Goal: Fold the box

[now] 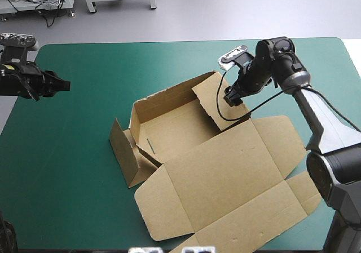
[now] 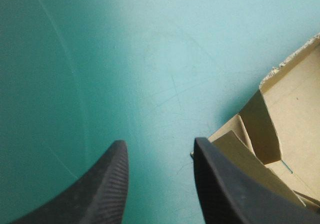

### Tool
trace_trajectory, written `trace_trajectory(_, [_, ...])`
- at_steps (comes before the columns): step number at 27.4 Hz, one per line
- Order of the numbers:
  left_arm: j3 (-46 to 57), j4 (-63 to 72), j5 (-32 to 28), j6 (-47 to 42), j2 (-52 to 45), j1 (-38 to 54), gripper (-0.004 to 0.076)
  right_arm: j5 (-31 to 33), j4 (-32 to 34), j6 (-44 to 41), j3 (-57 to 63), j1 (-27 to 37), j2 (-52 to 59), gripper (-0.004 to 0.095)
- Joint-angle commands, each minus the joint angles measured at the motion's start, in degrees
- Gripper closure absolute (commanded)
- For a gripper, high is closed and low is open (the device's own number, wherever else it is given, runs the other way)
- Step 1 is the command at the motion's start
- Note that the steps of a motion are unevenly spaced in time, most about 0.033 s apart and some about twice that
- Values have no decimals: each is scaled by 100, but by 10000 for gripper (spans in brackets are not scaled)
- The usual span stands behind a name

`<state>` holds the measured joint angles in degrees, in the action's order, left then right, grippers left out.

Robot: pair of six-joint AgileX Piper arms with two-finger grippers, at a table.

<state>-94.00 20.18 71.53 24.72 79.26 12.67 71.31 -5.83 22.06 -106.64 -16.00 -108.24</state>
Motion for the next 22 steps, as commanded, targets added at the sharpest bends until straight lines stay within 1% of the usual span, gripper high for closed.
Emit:
trace_trajectory(1, [-143, 253, 183, 40, -152, -7, 417, 67, -286, 189, -108, 11, 87, 115])
trace_trajectory(7, [-143, 270, 171, 40, -152, -7, 417, -85, -347, 521, -142, 11, -381, 115])
trace_trajectory(12, [-143, 280, 183, 40, -152, -7, 417, -26, -451, 532, -261, 11, -789, 117])
trace_trajectory(14, [-143, 280, 183, 40, -152, -7, 417, -20, -489, 532, -370, -2, -850, 140])
trace_trajectory(16, [-143, 280, 195, 40, -152, -7, 417, -20, -549, 532, -548, -2, -898, 223])
trace_trajectory(17, [-143, 280, 195, 40, -152, -7, 417, -30, -624, 532, -730, -2, -908, 391])
trace_trajectory(18, [-143, 280, 195, 40, -152, -7, 417, -30, -650, 532, -821, -2, -908, 504])
trace_trajectory(19, [-143, 280, 195, 40, -152, -7, 417, -41, -679, 532, -882, -2, -908, 597])
trace_trajectory(20, [-143, 280, 195, 40, -152, -7, 417, -41, -693, 532, -961, -2, -908, 733])
trace_trajectory(21, [-143, 280, 208, 40, -152, -7, 417, -29, -681, 604, -1023, -2, -908, 895])
trace_trajectory(22, [-143, 280, 217, 40, -152, -7, 417, 2, -681, 637, -1045, -2, -908, 920])
